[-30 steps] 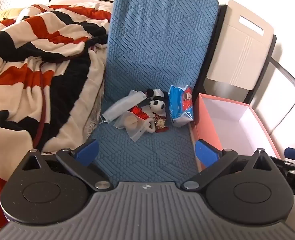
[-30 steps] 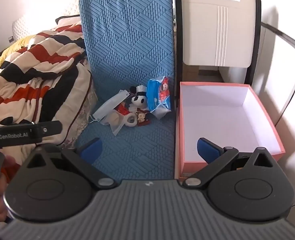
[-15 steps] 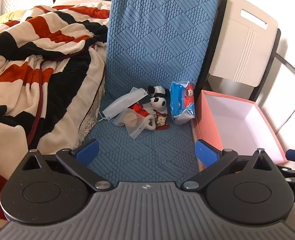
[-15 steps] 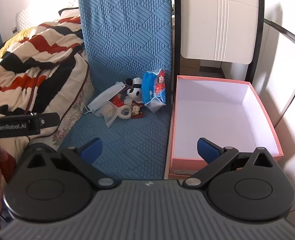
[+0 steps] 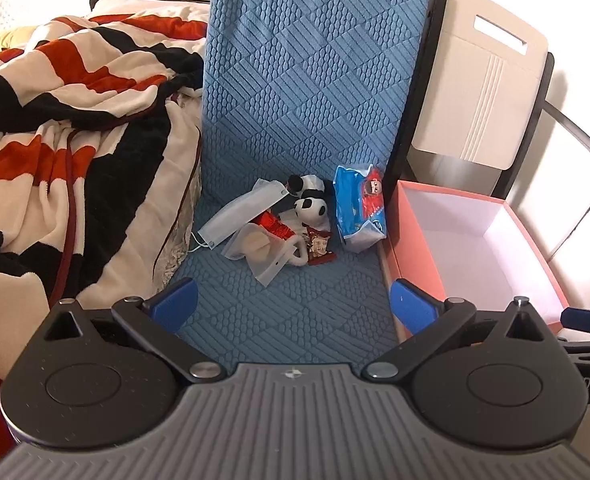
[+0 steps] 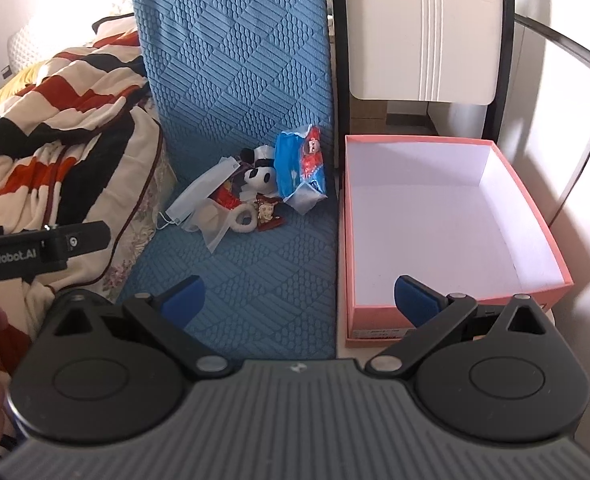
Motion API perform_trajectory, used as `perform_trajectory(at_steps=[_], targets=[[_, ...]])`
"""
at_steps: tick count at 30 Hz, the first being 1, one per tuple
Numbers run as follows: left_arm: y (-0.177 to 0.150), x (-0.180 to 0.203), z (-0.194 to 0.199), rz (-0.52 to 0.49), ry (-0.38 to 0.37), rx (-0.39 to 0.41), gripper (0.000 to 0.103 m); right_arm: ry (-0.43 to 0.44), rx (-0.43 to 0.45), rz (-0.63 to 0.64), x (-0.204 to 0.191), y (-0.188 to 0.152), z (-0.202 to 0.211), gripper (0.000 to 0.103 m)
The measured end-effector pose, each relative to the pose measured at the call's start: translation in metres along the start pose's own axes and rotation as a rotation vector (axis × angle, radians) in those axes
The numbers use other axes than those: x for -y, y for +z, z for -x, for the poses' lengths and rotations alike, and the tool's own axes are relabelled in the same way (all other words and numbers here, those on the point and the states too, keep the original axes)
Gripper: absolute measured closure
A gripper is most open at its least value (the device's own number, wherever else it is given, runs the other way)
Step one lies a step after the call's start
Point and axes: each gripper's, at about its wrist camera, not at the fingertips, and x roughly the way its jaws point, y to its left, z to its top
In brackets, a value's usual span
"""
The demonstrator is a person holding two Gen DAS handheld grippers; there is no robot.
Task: Organize soft objects
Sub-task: 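Move both tools toward the pile of items on the blue cushion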
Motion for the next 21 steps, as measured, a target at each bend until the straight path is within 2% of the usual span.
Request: perform_trajectory(at_steps=[7,11,14,21], targets=[[-0.002,-0.006,0.002,0.023,-0.018,-0.011,0.0,0.02,-0.031,-0.018,-0.004,-0.002,0.004,0.0],[-0.004,-0.004,0.001,0.033,-0.031,-0.026,0.0,0.001,-0.025,-0.019,-0.002,-0.002,0.005,0.0],[-0.005,-0.006,0.001,0.043,-0.037,-0.032,0.0,0.031,-0.03,-0.002,-0.002,0.0,0.005,0.0],[-0.007,-0.013,-0.001,0.061,-0.046,-0.066,0.0,0.03,-0.024,0.001,-0.011,0.0,0.004,0.0]])
